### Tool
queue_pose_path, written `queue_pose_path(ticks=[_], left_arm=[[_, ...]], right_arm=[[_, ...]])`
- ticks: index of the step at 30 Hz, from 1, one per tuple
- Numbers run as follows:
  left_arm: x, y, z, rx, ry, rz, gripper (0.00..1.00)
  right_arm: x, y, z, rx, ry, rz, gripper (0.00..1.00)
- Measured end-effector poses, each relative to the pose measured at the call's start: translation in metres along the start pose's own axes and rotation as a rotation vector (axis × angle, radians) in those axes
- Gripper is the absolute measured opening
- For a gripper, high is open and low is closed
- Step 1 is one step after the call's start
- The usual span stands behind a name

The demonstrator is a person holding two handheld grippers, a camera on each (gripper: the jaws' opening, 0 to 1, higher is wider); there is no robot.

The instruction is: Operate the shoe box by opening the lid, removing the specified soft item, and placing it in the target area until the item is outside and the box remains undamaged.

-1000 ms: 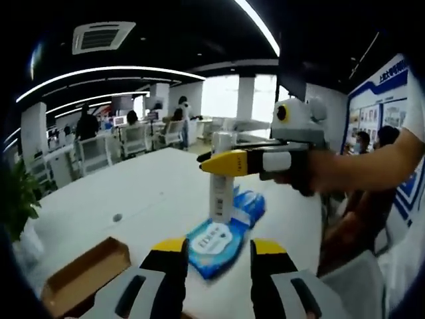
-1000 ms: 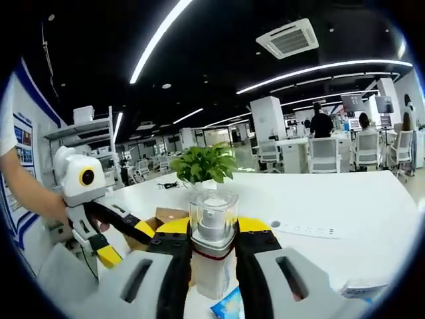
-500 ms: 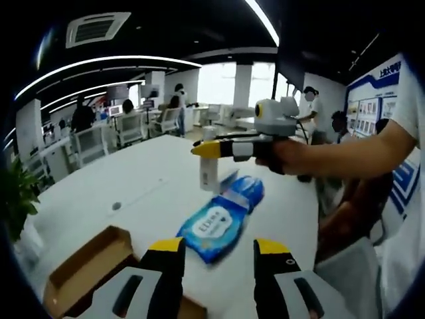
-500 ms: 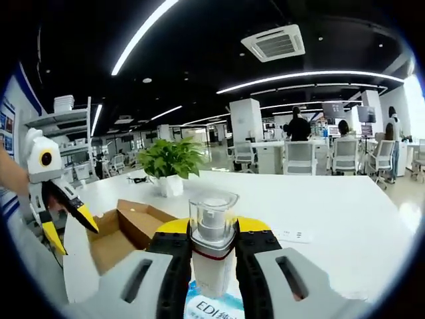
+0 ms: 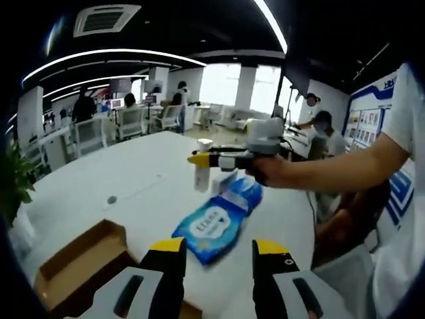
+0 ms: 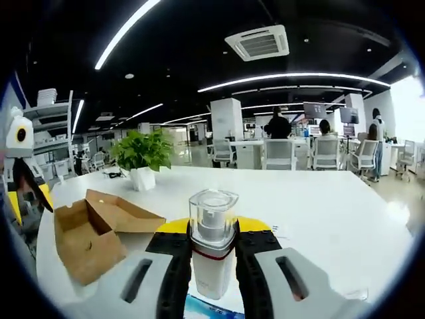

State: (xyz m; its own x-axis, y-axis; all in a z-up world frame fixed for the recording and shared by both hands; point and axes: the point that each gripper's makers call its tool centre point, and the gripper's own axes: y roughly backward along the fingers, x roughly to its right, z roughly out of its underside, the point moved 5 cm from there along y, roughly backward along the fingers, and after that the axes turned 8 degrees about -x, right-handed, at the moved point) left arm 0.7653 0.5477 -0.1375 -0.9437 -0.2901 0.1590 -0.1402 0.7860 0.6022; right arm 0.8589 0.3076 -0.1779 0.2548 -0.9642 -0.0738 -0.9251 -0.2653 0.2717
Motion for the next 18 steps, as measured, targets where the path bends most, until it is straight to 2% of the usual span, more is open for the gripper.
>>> queue_pose_path(ticks=[7, 18], left_arm=[[-0.006, -0.007, 0.004, 0.002, 0.015, 0.015, 0.39], [-0.009, -0.016, 0.013, -0.02, 0.028, 0.027, 0.38]], right_arm=[[0.006, -0.02, 0.027, -0.041, 0.025, 0.006, 0.21], [0.01, -0.023, 0.046, -0.05, 0.022, 0.034, 0.21]])
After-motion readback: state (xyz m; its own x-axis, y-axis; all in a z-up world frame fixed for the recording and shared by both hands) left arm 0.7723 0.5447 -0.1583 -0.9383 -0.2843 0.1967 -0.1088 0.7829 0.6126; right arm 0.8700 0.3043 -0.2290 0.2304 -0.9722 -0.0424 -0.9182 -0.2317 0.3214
